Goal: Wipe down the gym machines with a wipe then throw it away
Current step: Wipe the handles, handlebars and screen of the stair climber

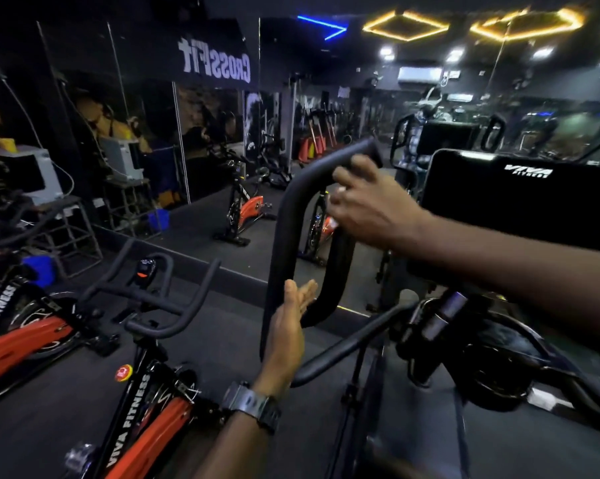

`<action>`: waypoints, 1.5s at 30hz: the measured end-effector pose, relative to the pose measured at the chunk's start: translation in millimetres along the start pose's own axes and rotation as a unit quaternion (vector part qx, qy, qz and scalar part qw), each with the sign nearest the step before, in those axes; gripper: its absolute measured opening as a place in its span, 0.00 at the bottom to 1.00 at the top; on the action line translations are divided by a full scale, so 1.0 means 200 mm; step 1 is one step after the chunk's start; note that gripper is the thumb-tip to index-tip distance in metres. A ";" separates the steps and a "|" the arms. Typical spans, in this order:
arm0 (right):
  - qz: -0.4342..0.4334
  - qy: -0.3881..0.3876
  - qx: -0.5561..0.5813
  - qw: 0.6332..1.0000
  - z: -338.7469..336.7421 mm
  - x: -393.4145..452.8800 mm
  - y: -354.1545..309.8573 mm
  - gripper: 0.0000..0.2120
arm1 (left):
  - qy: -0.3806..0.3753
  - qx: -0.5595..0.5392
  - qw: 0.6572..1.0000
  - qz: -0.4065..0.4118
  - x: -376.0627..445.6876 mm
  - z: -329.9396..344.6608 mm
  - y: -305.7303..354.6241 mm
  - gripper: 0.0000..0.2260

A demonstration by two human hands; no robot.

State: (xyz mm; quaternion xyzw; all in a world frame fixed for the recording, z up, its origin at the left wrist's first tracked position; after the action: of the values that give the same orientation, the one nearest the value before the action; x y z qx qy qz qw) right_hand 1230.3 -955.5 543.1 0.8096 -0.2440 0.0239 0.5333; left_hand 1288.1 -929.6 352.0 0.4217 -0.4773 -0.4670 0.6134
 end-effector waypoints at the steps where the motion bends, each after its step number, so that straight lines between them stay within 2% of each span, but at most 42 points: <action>1: 0.013 -0.006 -0.015 1.000 -0.02 0.02 0.08 0.10 | -0.008 0.007 1.000 0.004 0.00 0.02 0.01 0.39; 4: 0.032 -0.024 -0.038 0.998 -0.03 0.02 0.08 0.12 | -0.011 0.017 1.000 0.016 0.01 0.05 0.05 0.41; 7: 0.050 -0.019 0.023 0.998 -0.02 -0.08 0.03 0.19 | -0.016 0.022 0.999 0.021 0.01 0.08 0.05 0.38; 12: 0.087 -0.006 0.078 0.993 0.01 -0.06 0.12 0.23 | -0.004 0.009 1.000 0.019 0.04 0.08 0.07 0.38; 16: 0.067 0.025 0.173 0.982 0.08 -0.12 -0.02 0.21 | -0.003 -0.008 1.000 0.016 0.08 0.13 0.09 0.39; 18: 0.055 0.074 0.247 0.965 0.07 -0.23 -0.10 0.17 | 0.002 -0.016 1.000 0.019 0.09 0.12 0.10 0.42; 21: 0.142 0.139 0.297 0.934 0.08 -0.26 0.06 0.16 | 0.003 -0.014 1.000 0.025 0.12 0.13 0.12 0.39; 22: 0.203 0.165 0.322 0.910 0.07 -0.24 0.16 0.16 | 0.001 -0.012 0.999 0.030 0.12 0.12 0.13 0.39; 25: 0.376 0.238 0.407 0.798 0.14 -0.32 0.30 0.21 | -0.006 0.000 0.999 0.034 0.13 0.15 0.16 0.38; 27: 0.449 0.242 0.462 0.726 0.26 -0.43 0.11 0.20 | -0.008 0.008 0.999 0.039 0.12 0.16 0.17 0.39; 29: 0.520 0.203 0.539 0.631 0.42 -0.55 -0.17 0.12 | -0.010 0.023 0.998 0.049 0.12 0.15 0.17 0.40; 30: 0.536 0.175 0.600 0.567 0.50 -0.57 -0.29 0.10 | -0.010 0.027 0.998 0.054 0.12 0.15 0.18 0.40; 32: 0.534 0.153 0.730 0.398 0.63 -0.52 -0.37 0.10 | -0.012 0.040 0.997 0.060 0.11 0.14 0.18 0.40; 33: 0.517 0.166 0.772 0.329 0.66 -0.46 -0.33 0.10 | -0.011 0.045 0.997 0.061 0.11 0.14 0.18 0.38; 34: 0.496 0.185 0.800 0.281 0.65 -0.40 -0.26 0.12 | -0.009 0.046 0.997 0.060 0.11 0.14 0.17 0.37; 36: 0.466 0.229 0.823 0.232 0.64 -0.34 -0.11 0.14 | 0.002 0.045 0.997 0.061 0.10 0.12 0.16 0.34; 38: 0.456 0.226 0.829 0.232 0.65 -0.36 -0.12 0.14 | 0.003 0.050 0.997 0.059 0.08 0.11 0.15 0.36; 40: 0.466 0.164 0.836 0.238 0.71 -0.44 -0.37 0.16 | -0.002 0.062 0.996 0.060 0.06 0.10 0.14 0.36; 43: 0.472 0.041 0.862 0.182 0.80 -0.56 -0.90 0.17 | 0.009 0.081 0.995 0.052 0.04 0.06 0.06 0.36; 45: 0.454 -0.020 0.875 0.170 0.80 -0.56 -1.10 0.15 | 0.015 0.108 0.993 0.037 0.02 0.04 0.00 0.34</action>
State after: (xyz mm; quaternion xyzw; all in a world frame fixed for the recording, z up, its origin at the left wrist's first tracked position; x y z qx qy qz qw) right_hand 1187.7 -985.8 253.1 0.4936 -0.3982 0.4436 -0.6333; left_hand 1281.5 -933.3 353.9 0.4743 -0.5306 -0.3832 0.5888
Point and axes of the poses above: each hand's wrist, its own x-axis towards the middle knuckle, its own z-axis out of the palm, y = z × x, the point moved 10 cm from there along x, towards the middle knuckle, and after that the axes turned 1 degree about -y, right-handed, at the moved point
